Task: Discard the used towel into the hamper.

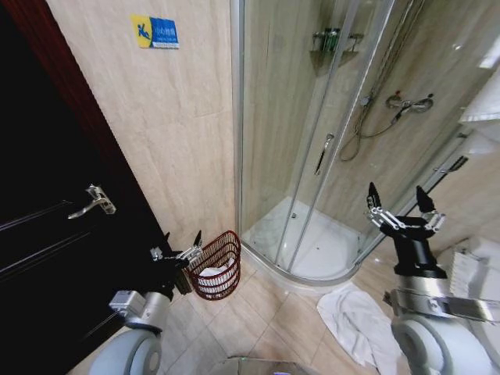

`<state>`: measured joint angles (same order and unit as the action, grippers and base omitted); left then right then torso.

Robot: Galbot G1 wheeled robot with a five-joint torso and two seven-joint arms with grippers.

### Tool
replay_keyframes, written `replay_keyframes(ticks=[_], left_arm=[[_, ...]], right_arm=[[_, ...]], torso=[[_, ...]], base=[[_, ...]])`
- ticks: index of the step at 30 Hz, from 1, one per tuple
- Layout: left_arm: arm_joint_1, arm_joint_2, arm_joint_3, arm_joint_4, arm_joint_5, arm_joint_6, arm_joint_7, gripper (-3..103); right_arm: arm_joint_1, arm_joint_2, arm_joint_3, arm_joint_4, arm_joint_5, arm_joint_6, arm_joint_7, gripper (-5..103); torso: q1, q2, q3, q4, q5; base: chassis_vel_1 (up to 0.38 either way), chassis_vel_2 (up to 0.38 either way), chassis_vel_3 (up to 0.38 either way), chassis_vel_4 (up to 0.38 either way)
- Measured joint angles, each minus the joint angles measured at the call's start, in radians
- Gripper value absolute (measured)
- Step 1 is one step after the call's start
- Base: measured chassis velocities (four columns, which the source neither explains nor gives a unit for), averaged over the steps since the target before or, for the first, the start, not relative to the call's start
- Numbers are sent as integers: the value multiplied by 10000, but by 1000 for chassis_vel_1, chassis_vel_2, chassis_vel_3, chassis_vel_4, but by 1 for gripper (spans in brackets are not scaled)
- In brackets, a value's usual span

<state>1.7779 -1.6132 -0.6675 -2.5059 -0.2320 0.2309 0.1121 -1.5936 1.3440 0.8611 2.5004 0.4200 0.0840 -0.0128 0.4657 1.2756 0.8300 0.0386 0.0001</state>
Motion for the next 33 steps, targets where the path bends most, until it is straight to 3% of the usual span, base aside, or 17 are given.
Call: replay_keyframes(ticks=[9,19,23,33], left_arm=[[-763,445,494,188,-477,-281,13,100],[-800,459,585,250,-492,-297,-25,100],[-799,461,586,254,-495,-297,-29,100],[-796,461,583,257,-496,-297,-36,100]], right_arm=[[-565,-409,1053,-2,154,432,-210,100],[-601,54,1568,-3,259,437,-132,100],[-719,-53,2263,-3,796,409,4,100],[-87,-219,2776,-3,1220,89,354,100]], torso=[[1,0,0,-2,-3],[1,0,0,0,-1],[0,0,0,-2,-2],[1,0,0,0,-1]], base=[[0,0,0,0],[0,0,0,0],[0,0,0,0],[0,0,0,0]])
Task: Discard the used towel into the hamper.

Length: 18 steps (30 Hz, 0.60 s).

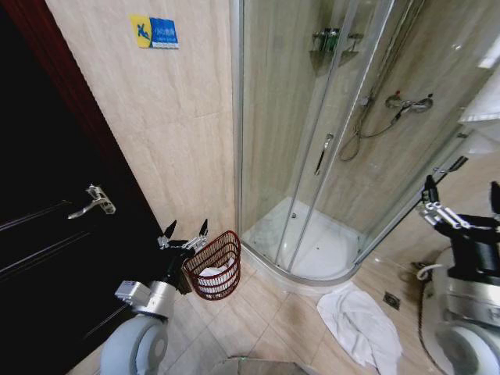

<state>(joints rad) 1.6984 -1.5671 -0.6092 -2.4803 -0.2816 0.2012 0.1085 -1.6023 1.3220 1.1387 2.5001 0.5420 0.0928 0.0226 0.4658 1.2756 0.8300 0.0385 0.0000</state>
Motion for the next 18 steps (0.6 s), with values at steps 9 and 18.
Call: replay_keyframes(ticks=[9,18], left_arm=[[2,2,-3,0,0,1,-7,100],[2,0,-4,0,0,6,-7,100]], right_arm=[[3,-683,1786,2,958,-141,25,100],[-17,-689,2070,0,1162,-136,13,100]], torso=[[0,0,0,0,-3],[-1,0,0,0,3]], base=[[-2,-3,8,7],[-116,-123,123,119]])
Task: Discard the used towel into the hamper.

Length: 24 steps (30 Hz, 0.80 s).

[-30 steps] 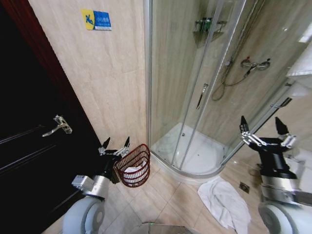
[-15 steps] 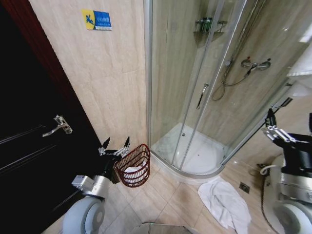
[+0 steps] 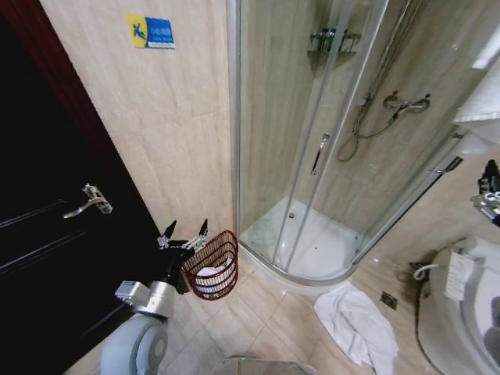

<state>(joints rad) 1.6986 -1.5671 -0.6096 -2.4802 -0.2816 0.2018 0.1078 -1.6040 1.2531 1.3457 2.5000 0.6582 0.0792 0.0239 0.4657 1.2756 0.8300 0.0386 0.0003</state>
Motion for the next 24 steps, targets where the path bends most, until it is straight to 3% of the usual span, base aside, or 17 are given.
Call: replay_keyframes(ticks=[10,24], left_arm=[[1,0,1,0,0,6,1,100],[1,0,0,0,0,6,1,100]], right_arm=[[157,-223,313,-1,338,37,-45,100],[418,-586,569,-1,507,38,1,100]], torso=[[0,0,0,-2,0],[0,0,0,0,-4]], base=[[-161,-160,176,167],[-83,-81,82,86]])
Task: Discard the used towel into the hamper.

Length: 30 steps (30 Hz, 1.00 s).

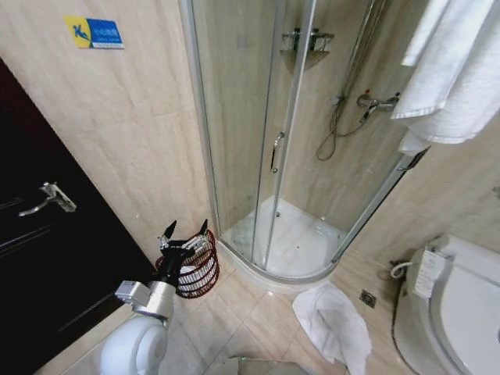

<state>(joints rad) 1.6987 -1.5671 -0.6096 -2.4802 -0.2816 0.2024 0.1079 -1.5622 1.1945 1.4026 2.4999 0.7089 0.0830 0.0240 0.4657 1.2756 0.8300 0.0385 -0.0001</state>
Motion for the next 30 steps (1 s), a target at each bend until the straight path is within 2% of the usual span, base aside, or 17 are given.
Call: replay_keyframes(ticks=[5,14,23,30], left_arm=[[0,1,-1,0,0,0,0,100],[1,1,-1,0,0,0,0,100],[1,0,1,0,0,0,0,100],[0,3,0,0,0,1,0,100]], right_arm=[[322,-307,513,-389,286,28,-174,100],[682,-656,718,-893,555,55,-211,100],[1529,-1751,981,-2126,778,58,-159,100],[2282,-2474,585,-3007,787,123,-257,100]], torso=[[0,0,0,0,0],[0,0,0,0,5],[1,0,1,0,2],[0,0,0,-1,2]], base=[[0,0,0,0],[-32,-29,32,31],[-8,-1,24,30],[52,48,29,43]])
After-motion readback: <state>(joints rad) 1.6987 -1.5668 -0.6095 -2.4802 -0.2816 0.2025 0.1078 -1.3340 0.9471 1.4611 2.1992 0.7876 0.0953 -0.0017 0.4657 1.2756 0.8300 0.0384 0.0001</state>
